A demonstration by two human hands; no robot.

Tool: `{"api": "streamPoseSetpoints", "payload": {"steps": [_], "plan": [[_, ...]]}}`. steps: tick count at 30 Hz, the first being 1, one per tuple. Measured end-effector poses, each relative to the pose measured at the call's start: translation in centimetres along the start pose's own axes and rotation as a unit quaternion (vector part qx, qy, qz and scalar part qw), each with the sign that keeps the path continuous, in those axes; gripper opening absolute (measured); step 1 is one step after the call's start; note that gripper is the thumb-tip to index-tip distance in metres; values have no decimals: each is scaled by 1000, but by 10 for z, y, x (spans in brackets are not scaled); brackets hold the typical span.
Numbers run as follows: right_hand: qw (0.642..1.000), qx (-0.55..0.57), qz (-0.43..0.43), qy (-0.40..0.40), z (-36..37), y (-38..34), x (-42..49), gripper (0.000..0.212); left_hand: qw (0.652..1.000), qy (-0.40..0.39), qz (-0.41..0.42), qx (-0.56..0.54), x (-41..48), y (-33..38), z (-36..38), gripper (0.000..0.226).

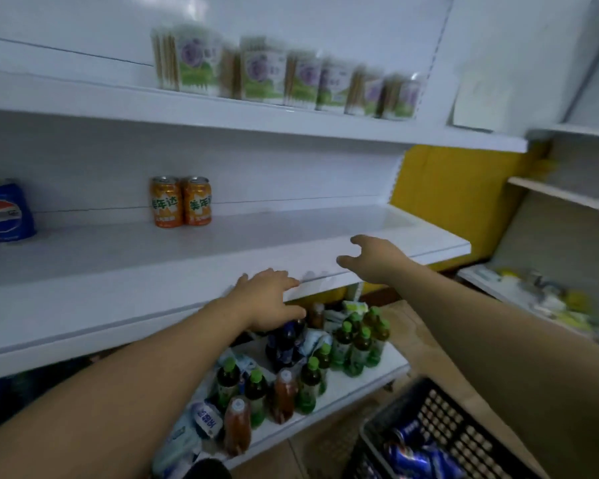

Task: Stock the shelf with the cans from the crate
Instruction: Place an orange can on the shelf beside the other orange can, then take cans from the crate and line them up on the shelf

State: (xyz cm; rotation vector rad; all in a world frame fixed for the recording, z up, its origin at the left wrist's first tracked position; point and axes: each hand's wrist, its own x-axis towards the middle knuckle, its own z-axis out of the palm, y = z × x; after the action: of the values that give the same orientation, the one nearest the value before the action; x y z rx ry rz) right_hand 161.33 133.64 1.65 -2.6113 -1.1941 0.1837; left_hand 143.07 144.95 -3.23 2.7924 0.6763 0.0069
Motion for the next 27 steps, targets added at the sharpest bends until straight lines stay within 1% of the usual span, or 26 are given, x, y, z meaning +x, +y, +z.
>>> {"api": "streamPoseSetpoints", "payload": {"steps": [2, 6, 9, 12, 17, 20, 24, 27], "plan": [[999, -10, 43, 4, -4, 37, -34, 72, 997, -13, 76, 1, 8, 53, 17, 67], [990, -21, 142, 6, 3, 110, -98, 72, 982, -90, 166, 9, 12, 130, 71, 72], [974, 1, 229, -3, 24, 162, -147, 72, 963, -160, 215, 5, 7, 166, 115, 69], [951, 19, 306, -23, 53, 205, -186, 69, 947, -207, 245, 15, 9, 191, 159, 71], [923, 79, 372, -64, 104, 259, -224, 56, 927, -267, 262, 13, 19, 215, 232, 73], [899, 111, 415, -82, 144, 303, -236, 59, 913, -314, 257, 30, 34, 232, 280, 73], [866, 157, 461, -113, 203, 363, -243, 57, 895, -373, 243, 33, 61, 250, 350, 73], [845, 190, 476, -152, 251, 403, -246, 42, 879, -411, 240, 28, 84, 263, 404, 72]]}}
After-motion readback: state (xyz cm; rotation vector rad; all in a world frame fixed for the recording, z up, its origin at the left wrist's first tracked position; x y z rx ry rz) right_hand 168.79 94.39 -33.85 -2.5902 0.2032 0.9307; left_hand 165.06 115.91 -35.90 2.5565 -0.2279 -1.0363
